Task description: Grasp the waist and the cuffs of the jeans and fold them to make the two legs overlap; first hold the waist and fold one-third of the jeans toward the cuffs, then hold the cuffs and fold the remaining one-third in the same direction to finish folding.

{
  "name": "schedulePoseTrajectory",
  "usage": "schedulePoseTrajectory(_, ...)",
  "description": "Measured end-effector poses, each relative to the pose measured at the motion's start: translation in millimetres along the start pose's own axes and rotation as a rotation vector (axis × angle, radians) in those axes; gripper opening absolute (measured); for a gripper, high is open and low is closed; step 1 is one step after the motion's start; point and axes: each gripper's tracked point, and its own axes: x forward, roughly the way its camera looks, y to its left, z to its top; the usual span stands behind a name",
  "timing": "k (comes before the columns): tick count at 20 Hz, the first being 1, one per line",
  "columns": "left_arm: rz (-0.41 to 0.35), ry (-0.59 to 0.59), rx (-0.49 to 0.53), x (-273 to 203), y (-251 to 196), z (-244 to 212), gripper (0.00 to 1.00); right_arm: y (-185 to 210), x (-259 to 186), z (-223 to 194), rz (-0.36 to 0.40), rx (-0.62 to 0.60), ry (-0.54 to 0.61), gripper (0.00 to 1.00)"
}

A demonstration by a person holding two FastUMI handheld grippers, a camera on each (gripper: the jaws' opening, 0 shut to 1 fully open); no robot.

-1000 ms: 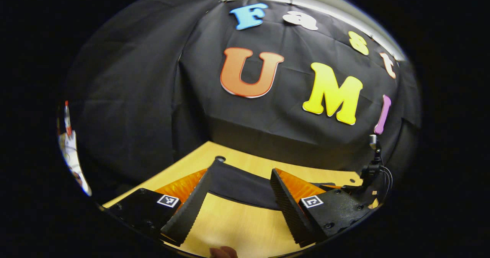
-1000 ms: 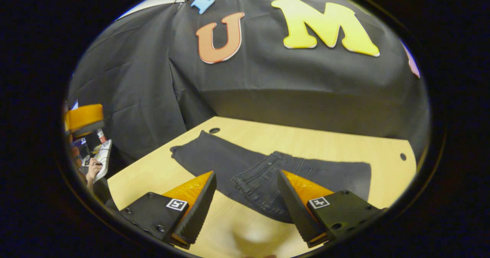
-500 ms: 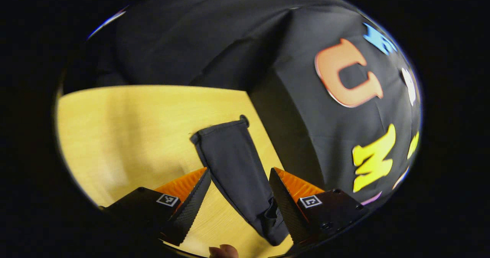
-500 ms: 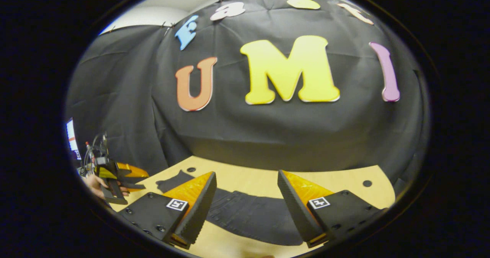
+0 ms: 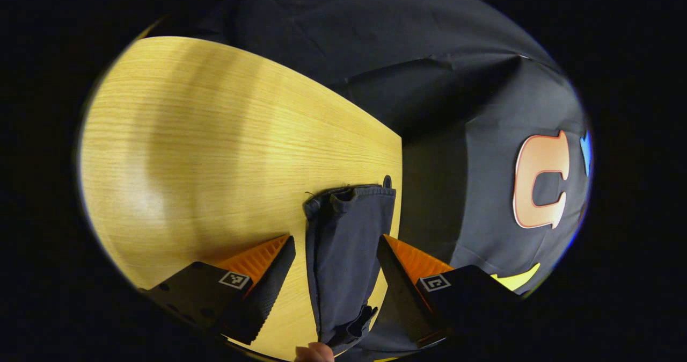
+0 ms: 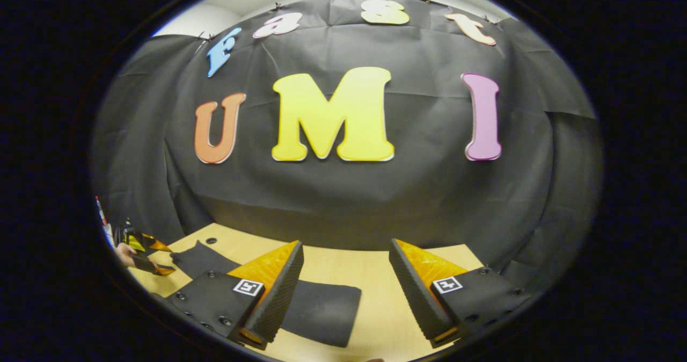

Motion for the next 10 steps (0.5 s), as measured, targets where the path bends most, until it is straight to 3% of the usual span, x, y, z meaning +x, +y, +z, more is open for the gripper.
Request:
schedulePoseTrajectory(5,-0.036,0.006,-0.03,19,-11,7,0.99,-42,-10,-2,-0.094,0.009,0.022,0.98)
schedulePoseTrajectory(9,-0.1,0.016,-0.046,33,-24,6,0.99,-57,-16,-2,-0.132,0.012,0.036,0.98)
schedulePoseTrajectory(10,-0.085,0.031,-0.053,38,-19,3,1.0,-59,-17,-1,-0.136,0.012,0.038,0.98)
